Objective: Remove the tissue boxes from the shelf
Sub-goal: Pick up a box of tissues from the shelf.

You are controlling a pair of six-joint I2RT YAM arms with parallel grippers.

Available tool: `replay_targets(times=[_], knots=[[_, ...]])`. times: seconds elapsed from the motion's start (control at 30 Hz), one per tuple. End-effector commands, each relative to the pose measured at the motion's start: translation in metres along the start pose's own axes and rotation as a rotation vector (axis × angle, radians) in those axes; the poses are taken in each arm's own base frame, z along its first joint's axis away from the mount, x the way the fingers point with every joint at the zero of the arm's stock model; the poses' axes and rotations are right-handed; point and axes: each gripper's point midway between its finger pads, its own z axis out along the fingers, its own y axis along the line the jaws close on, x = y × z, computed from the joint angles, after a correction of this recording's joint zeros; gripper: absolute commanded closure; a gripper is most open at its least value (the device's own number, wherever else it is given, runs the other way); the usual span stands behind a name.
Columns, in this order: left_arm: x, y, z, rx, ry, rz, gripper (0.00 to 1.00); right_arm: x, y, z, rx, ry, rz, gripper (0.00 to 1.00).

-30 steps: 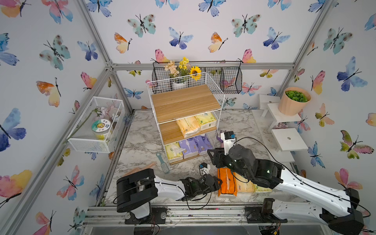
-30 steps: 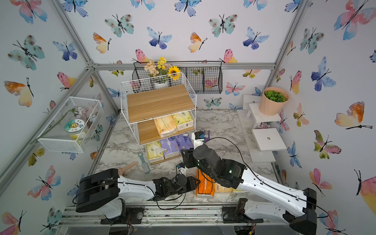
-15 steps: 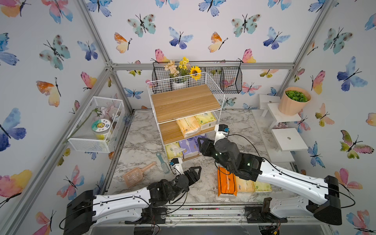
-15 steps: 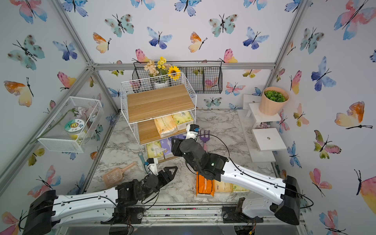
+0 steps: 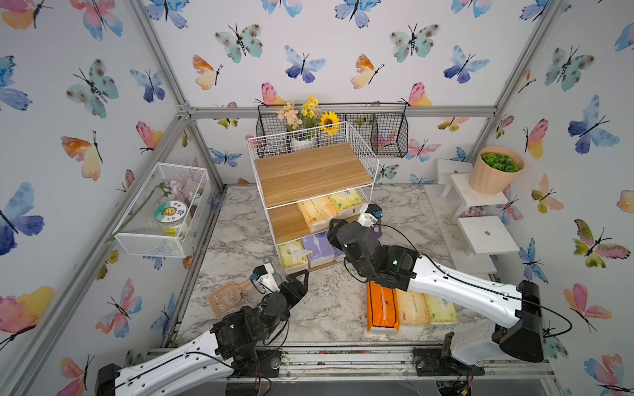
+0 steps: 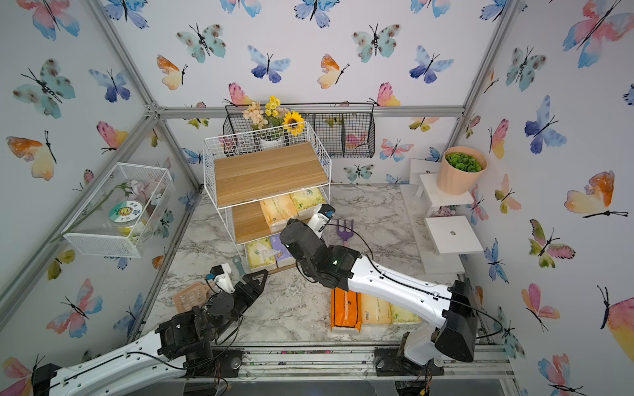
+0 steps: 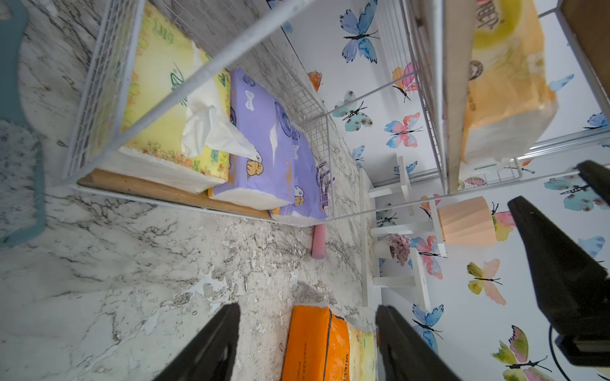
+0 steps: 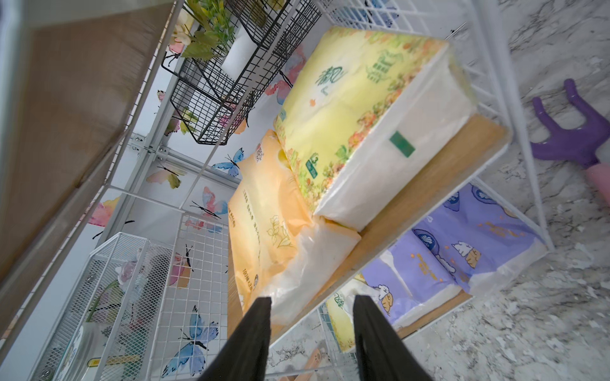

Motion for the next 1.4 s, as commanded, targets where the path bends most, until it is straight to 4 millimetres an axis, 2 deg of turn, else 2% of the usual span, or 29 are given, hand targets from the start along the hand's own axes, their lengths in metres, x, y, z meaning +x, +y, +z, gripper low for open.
replay_targets(times=[0.0, 0.27, 0.6, 0.8, 0.97, 1.07, 1.13, 1.37], knots=[[-0.007, 0.010, -0.003, -0.038, -0.034, 0.041, 0.30, -0.006, 0.010, 0.001, 0.005, -0.035, 0.010, 0.55], [-0.014, 0.006, -0.008, -0.012, -0.051, 0.027, 0.30, -0.006, 0.012, 0.012, 0.021, -0.059, 0.004, 0.58], [-0.021, -0.001, -0.014, 0.022, -0.069, 0.003, 0.29, 0.000, 0.003, 0.038, 0.069, -0.049, -0.010, 0.61], [-0.029, -0.008, -0.020, 0.049, -0.092, -0.027, 0.29, 0.003, 0.003, 0.041, 0.069, -0.043, -0.014, 0.75], [-0.036, -0.017, -0.025, 0.086, -0.112, -0.066, 0.29, -0.004, 0.006, 0.031, 0.038, -0.040, -0.010, 0.92], [-0.039, -0.027, -0.027, 0.115, -0.113, -0.093, 0.29, -0.007, 0.007, 0.024, 0.016, -0.031, -0.009, 0.98], [-0.041, -0.037, -0.029, 0.151, -0.113, -0.122, 0.25, -0.007, 0.008, 0.020, 0.004, -0.016, -0.017, 0.99], [-0.045, -0.084, -0.033, 0.302, -0.098, -0.177, 0.01, -0.002, 0.009, 0.005, -0.059, 0.055, -0.076, 0.99]])
